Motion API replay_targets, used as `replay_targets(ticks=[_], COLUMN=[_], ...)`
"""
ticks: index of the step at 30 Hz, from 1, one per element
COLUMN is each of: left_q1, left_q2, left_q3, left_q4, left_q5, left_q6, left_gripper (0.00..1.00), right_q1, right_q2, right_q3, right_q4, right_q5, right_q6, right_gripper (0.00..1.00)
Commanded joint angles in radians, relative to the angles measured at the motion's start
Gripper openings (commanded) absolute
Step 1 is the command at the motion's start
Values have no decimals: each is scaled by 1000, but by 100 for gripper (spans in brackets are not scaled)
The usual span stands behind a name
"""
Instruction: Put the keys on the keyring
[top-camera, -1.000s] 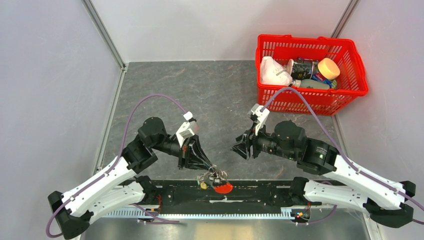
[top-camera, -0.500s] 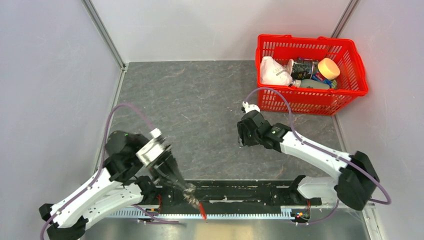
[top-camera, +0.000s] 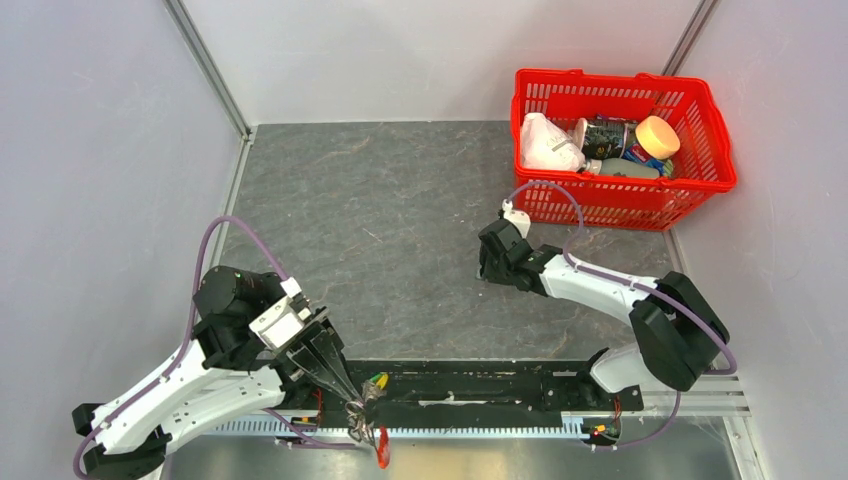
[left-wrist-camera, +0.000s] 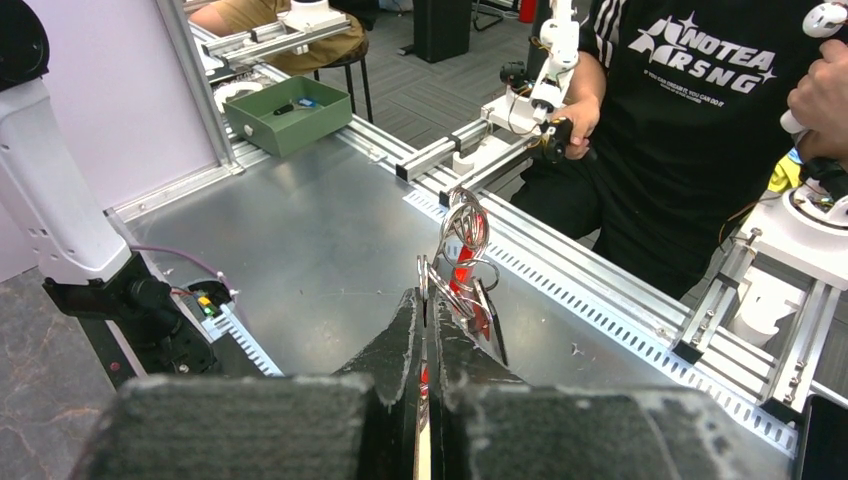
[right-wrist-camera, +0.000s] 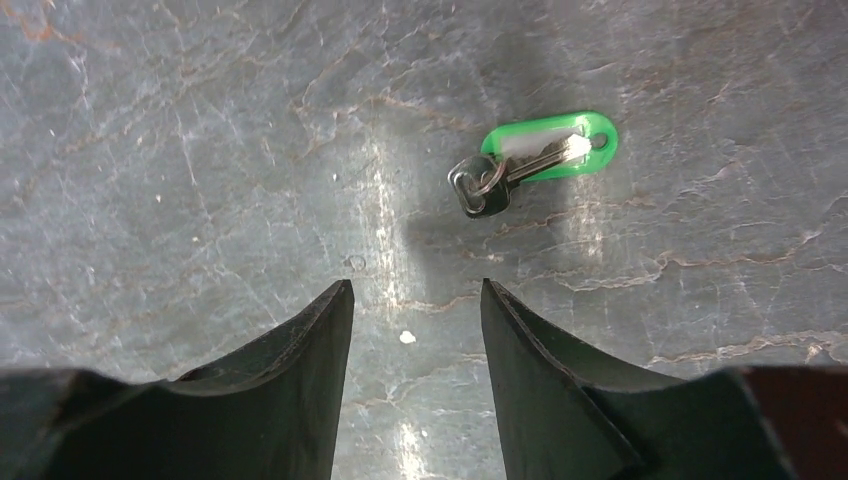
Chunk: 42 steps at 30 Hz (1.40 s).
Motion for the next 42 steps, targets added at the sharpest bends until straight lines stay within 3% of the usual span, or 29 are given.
replay_targets(ticks=[1, 9, 22, 29, 42], left_q1=[-5, -5, -5, -5, -5], left_q2=[-8, -4, -4, 1, 1], left_q3=[6, -3, -11, -12, -12], left_q4=[-15, -21, -25, -30, -31], left_q5=[16, 21, 29, 27, 23], left_q6=[43, 45, 50, 52, 53], left_gripper=[2, 2, 2, 2, 2], right_q1=[-12, -33, -55, -62, -66], right_q2=[4, 53, 137, 125, 63], right_q3=[-7, -21, -28, -41, -33], right_q4=[73, 109, 176, 193, 167], right_q5=[117, 191, 177, 187, 196], right_q6=[96, 177, 225, 222, 210], right_gripper=[57, 55, 47, 40, 39])
